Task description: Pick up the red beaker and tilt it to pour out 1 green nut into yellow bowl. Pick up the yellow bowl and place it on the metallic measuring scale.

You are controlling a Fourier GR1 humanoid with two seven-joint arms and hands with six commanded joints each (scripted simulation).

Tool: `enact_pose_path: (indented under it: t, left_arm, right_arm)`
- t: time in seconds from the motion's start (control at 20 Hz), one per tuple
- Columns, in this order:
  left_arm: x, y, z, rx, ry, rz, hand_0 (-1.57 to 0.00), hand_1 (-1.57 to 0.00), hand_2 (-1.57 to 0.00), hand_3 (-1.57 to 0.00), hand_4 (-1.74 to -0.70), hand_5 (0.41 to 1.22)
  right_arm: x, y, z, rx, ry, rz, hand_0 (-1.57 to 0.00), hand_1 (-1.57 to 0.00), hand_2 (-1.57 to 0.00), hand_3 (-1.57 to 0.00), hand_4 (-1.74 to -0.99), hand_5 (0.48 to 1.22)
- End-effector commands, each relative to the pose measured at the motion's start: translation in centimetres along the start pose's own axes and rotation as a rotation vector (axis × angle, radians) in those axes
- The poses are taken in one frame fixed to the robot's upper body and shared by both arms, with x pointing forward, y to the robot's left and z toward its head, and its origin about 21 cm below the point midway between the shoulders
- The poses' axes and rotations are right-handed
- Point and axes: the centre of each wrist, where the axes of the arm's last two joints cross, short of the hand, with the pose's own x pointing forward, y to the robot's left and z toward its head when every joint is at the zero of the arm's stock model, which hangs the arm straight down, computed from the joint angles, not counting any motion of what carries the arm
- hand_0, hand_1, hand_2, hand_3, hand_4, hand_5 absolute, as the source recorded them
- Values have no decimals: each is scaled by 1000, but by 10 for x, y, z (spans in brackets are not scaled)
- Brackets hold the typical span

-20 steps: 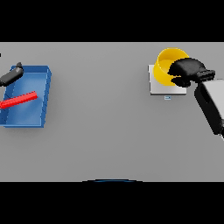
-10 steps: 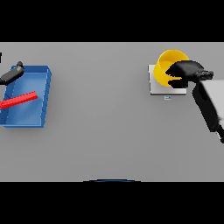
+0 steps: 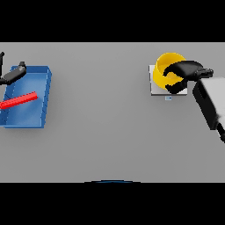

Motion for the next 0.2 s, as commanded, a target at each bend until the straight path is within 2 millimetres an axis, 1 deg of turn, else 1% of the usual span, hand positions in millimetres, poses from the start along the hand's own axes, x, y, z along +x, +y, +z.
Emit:
enact_pose_path:
  t: [0.0, 0.1, 0.15]
  left_arm:
    - [-2, -1, 2, -3, -3, 5, 1, 1, 1, 1, -812, 734]
    - [2, -2, -1, 0, 6, 2, 1, 1, 1, 1, -820, 734]
    - [3, -3, -1, 4, 6, 0, 1, 1, 1, 1, -821, 734]
  right_arm:
    - [-1, 0, -1, 10, 13, 4, -104, -92, -207, -413, -1336, 741]
    - [-3, 4, -1, 14, 14, 10, -66, -59, -142, -365, -1316, 735]
    - [-2, 3, -1, 15, 10, 10, -53, -47, -115, -348, -1308, 733]
